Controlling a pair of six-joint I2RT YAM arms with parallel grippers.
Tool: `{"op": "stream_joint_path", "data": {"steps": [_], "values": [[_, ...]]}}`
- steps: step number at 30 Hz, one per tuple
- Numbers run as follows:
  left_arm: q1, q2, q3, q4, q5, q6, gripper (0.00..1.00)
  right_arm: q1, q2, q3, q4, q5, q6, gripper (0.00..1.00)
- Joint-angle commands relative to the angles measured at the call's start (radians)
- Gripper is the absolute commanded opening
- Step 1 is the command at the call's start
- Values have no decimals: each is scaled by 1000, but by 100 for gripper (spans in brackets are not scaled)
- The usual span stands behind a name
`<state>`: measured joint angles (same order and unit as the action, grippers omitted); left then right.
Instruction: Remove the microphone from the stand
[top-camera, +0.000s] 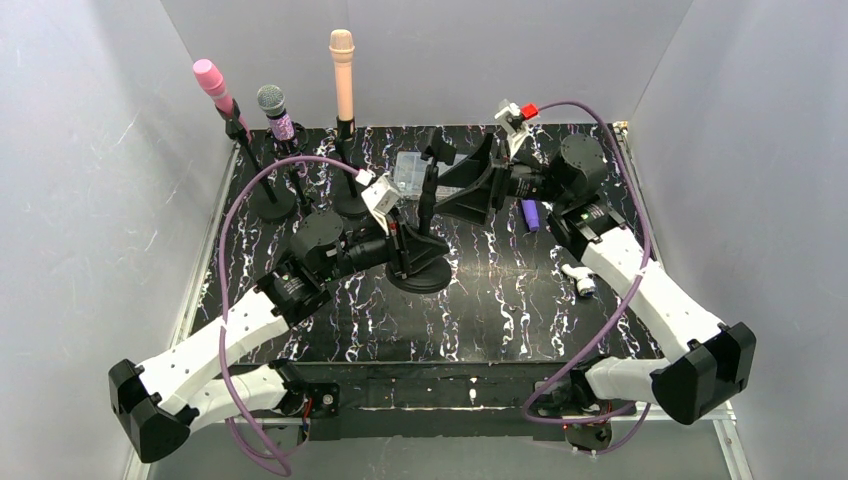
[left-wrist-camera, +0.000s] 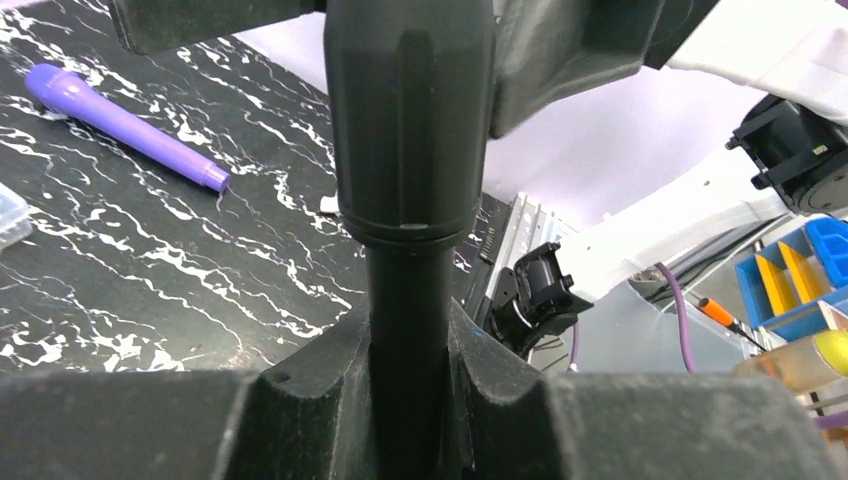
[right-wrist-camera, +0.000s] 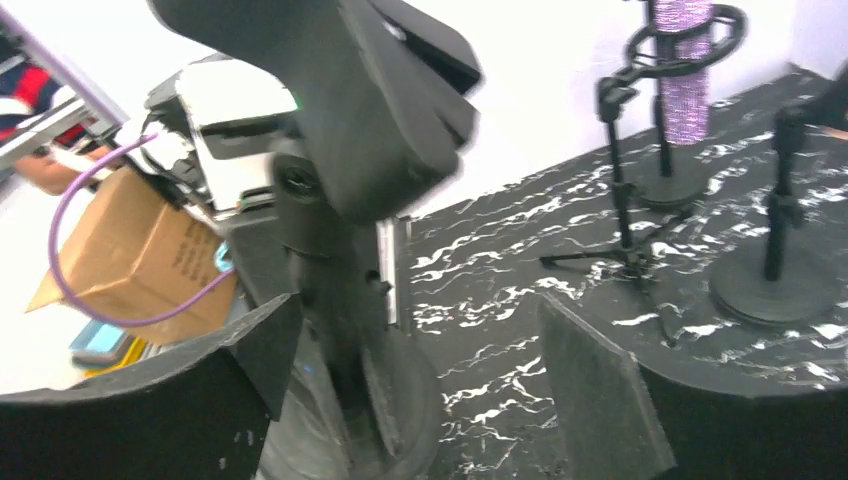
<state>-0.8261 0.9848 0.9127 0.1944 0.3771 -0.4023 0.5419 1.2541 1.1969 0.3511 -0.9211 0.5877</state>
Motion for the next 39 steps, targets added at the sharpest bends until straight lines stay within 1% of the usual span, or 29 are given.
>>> {"op": "stream_joint_path", "data": {"steps": [1,3,4,9,12,15,18,20,23,27,29,31,32,33,35,36,37,39], "values": [[4,-39,21,83,-79,39,0,-8,-67,52,-165,142,-138,98],[5,-21,25,83,-94,55,0,-7,-84,61,-246,218,-160,98],[4,-10,28,83,-95,60,0,-7,-94,57,-258,241,-157,98],[4,37,44,86,-110,83,0,25,-154,26,-229,331,-118,98],[5,59,54,88,-106,93,0,60,-159,44,-278,385,-154,98],[5,78,62,96,-98,98,0,105,-138,80,-346,466,-204,94],[4,86,63,106,-99,107,0,154,-108,118,-433,571,-234,87],[5,91,61,115,-106,112,0,180,-89,138,-460,615,-247,83],[4,99,56,132,-106,118,0,243,-71,158,-488,705,-269,79],[5,108,55,142,-116,124,0,299,-53,175,-508,798,-287,66],[4,112,57,143,-115,130,0,313,-52,176,-515,850,-293,57],[4,113,51,143,-117,134,0,316,-67,162,-506,893,-292,52],[5,112,45,143,-120,136,0,316,-78,154,-496,912,-290,51],[5,111,40,143,-124,136,0,316,-85,148,-492,915,-292,54],[4,108,29,143,-132,137,0,316,-88,155,-499,944,-300,63],[5,108,26,143,-134,139,0,316,-86,160,-503,942,-302,66],[4,108,22,143,-136,140,0,316,-81,165,-508,938,-302,66],[4,110,20,142,-139,141,0,316,-74,164,-512,932,-301,64]]}}
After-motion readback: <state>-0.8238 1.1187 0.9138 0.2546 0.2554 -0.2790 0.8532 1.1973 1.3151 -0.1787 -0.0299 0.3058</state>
